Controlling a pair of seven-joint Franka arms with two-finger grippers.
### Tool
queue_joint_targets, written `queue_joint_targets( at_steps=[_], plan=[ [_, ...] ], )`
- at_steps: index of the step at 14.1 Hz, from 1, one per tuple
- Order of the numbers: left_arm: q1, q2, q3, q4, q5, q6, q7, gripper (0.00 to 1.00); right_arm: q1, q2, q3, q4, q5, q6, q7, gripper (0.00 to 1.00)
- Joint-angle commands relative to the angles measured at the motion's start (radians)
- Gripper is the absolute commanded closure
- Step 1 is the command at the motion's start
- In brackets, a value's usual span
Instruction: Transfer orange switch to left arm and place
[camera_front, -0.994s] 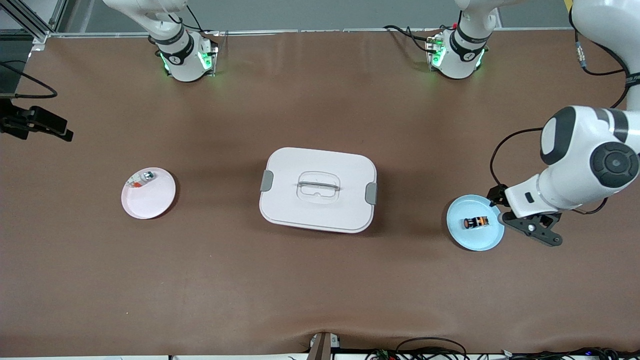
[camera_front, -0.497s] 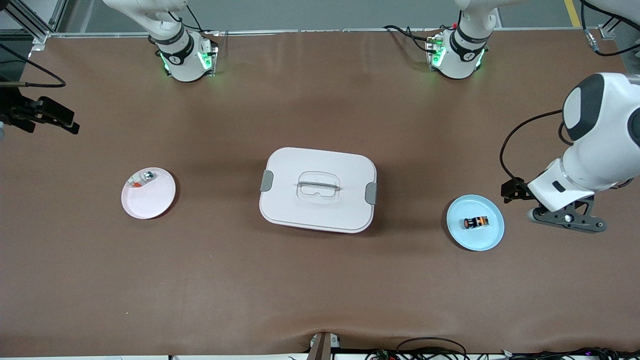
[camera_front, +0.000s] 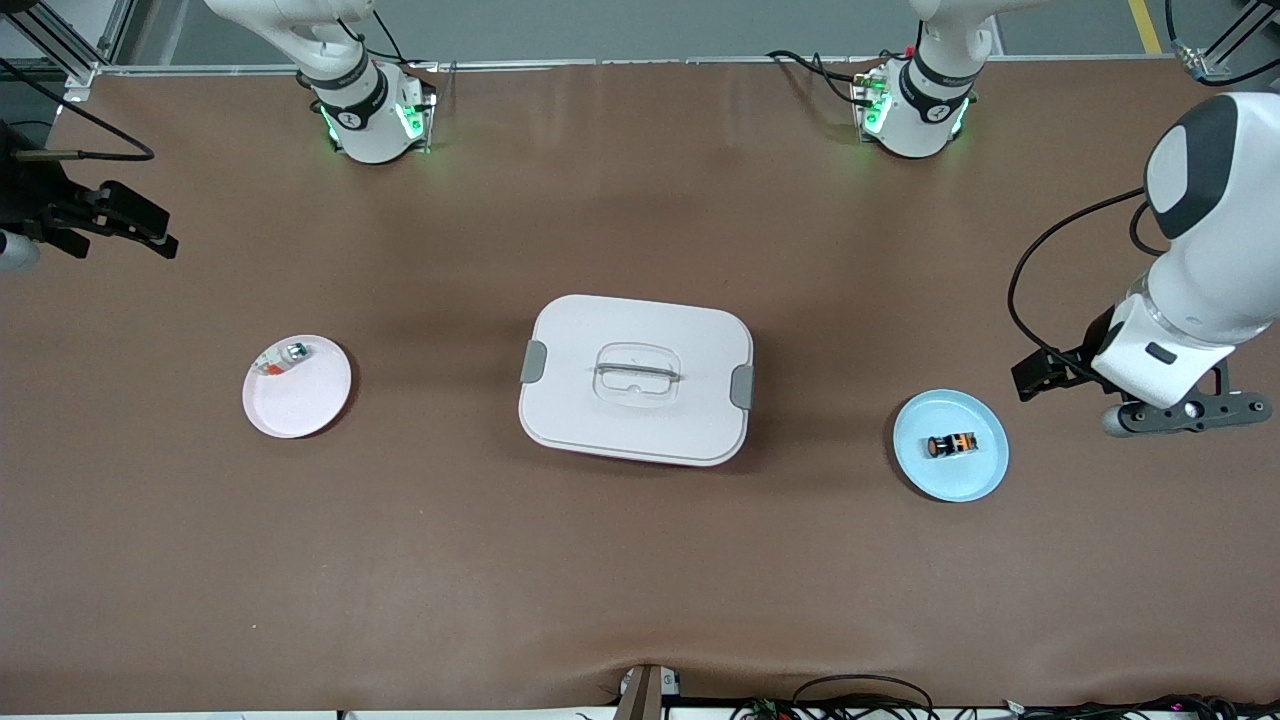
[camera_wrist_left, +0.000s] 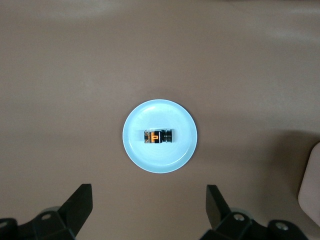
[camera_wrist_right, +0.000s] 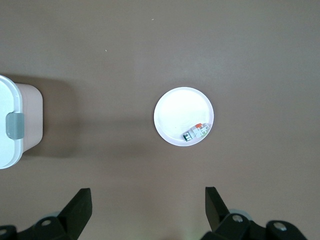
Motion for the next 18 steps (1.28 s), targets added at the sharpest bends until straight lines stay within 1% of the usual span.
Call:
queue_joint_targets(
  at_steps=[1,3,6,9,11,15,18],
  plan=[
    [0.013,-0.032,-0.001,0.001,-0.008,-0.044,-0.01,0.0,0.002,-0.031,-0.005,-0.034,0.011,0.024,0.007,0.0],
    [0.014,-0.035,0.005,0.024,-0.014,-0.073,-0.01,0.0,0.002,-0.031,-0.005,-0.034,0.011,0.032,0.007,0.0],
    [0.016,-0.043,0.007,0.1,-0.016,-0.159,-0.009,0.0,0.0,-0.029,-0.005,-0.034,0.013,0.042,0.007,0.0],
    [0.005,-0.073,0.011,0.12,-0.017,-0.166,-0.009,0.0,-0.004,-0.031,-0.009,-0.035,0.039,0.041,0.009,0.0],
    [-0.051,-0.108,0.066,0.116,-0.019,-0.196,-0.007,0.0,-0.003,-0.032,-0.009,-0.043,0.04,0.042,0.007,0.0],
    [-0.183,-0.173,0.218,0.111,-0.111,-0.269,0.005,0.0,-0.004,-0.032,-0.011,-0.043,0.04,0.047,0.007,0.0],
    [-0.198,-0.201,0.224,0.108,-0.117,-0.32,0.036,0.0,-0.009,-0.032,-0.013,-0.043,0.04,0.059,0.007,0.0]
  ],
)
